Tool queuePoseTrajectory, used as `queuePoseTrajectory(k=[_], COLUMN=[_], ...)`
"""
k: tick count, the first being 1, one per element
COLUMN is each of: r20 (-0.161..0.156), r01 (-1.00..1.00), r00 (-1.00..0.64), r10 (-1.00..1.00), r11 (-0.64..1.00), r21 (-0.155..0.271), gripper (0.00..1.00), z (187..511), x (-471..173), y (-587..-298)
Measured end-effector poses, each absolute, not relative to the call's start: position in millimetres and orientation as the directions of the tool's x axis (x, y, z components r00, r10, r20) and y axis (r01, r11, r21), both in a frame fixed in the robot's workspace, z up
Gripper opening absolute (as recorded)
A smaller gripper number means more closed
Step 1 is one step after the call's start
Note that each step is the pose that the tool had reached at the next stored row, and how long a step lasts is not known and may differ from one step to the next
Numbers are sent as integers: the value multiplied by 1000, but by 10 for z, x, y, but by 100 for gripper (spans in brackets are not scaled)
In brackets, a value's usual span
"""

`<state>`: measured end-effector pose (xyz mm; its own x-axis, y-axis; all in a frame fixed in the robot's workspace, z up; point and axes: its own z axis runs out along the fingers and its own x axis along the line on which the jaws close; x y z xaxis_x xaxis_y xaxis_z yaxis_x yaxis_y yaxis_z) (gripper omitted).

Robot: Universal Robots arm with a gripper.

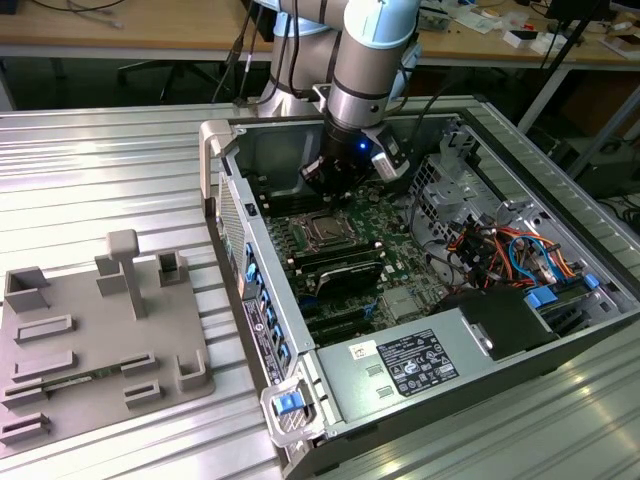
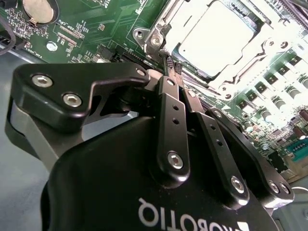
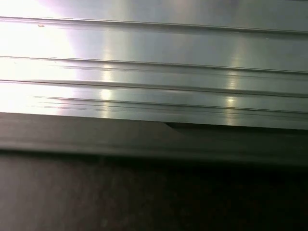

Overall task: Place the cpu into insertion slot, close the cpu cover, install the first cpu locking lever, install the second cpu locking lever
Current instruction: 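Install the first cpu locking lever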

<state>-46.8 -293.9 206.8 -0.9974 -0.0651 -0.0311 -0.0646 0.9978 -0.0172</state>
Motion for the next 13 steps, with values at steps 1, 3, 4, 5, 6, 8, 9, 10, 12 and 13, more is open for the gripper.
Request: queuePoseTrajectory(k=[1,3,4,5,6,8,9,10,12,13], r20=[-31,-30,-30,-29,-29,-29,-29,-28,-28,-28], r01=[-65,-65,-65,-65,-65,-65,-65,-65,-65,-65], r00=[-997,-997,-997,-997,-997,-997,-997,-997,-997,-997], r10=[-65,-65,-65,-65,-65,-65,-65,-65,-65,-65], r11=[998,998,998,998,998,998,998,998,998,998], r21=[-17,-17,-17,-17,-17,-17,-17,-17,-17,-18], gripper=[11,11,11,11,11,11,11,11,11,11], z=[2068,2067,2067,2067,2067,2064,2062,2061,2061,2060], x=[-467,-456,-452,-448,-446,-444,-444,-444,-444,-444], y=[-2939,-2940,-2940,-2941,-2942,-2942,-2942,-2942,-2942,-2942])
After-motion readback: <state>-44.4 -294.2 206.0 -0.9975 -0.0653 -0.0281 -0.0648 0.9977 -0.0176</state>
